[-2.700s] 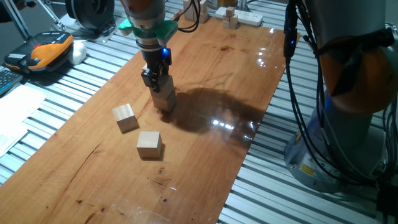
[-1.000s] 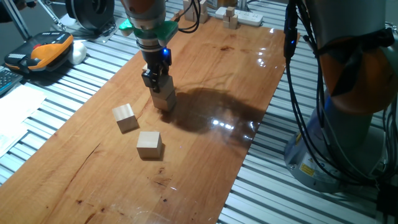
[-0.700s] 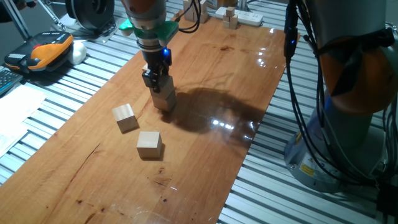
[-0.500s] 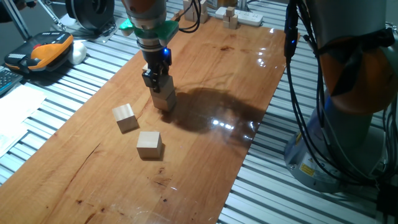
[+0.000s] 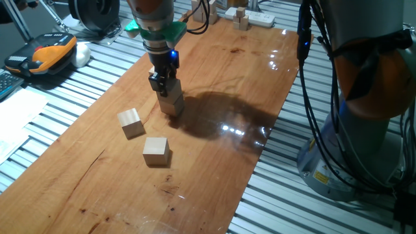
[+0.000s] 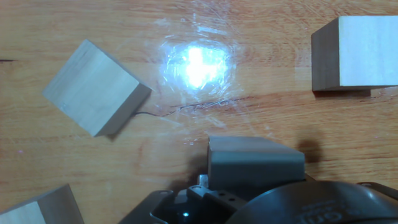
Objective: Stack the blocks in a vertical line of five
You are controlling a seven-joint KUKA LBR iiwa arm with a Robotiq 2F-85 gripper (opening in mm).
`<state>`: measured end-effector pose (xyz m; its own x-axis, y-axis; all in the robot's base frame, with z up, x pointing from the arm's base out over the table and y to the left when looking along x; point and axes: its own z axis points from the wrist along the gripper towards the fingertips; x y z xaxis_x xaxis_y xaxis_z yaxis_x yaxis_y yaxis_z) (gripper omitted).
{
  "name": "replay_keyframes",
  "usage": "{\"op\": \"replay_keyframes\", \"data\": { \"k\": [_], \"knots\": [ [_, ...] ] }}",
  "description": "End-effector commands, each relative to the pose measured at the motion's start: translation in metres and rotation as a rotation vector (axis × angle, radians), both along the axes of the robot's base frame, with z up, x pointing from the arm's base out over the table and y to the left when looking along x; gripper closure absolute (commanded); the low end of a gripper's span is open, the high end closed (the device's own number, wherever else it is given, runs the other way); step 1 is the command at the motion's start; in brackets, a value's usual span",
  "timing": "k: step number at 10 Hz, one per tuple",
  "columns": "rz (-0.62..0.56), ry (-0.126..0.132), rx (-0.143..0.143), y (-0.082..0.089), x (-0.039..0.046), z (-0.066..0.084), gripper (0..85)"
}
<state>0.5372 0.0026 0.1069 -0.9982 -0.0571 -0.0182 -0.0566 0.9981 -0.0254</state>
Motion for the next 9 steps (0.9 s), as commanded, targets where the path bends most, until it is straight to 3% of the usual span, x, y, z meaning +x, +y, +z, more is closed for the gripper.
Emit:
{"op": "replay_keyframes", "data": {
  "k": [1, 9],
  "knots": [
    [-0.003, -0.001, -0.001, 0.0002, 0.0001, 0.0, 51.0],
    [-0.015, -0.004, -0.001, 0.0006, 0.0, -0.0005, 51.0]
  ]
}}
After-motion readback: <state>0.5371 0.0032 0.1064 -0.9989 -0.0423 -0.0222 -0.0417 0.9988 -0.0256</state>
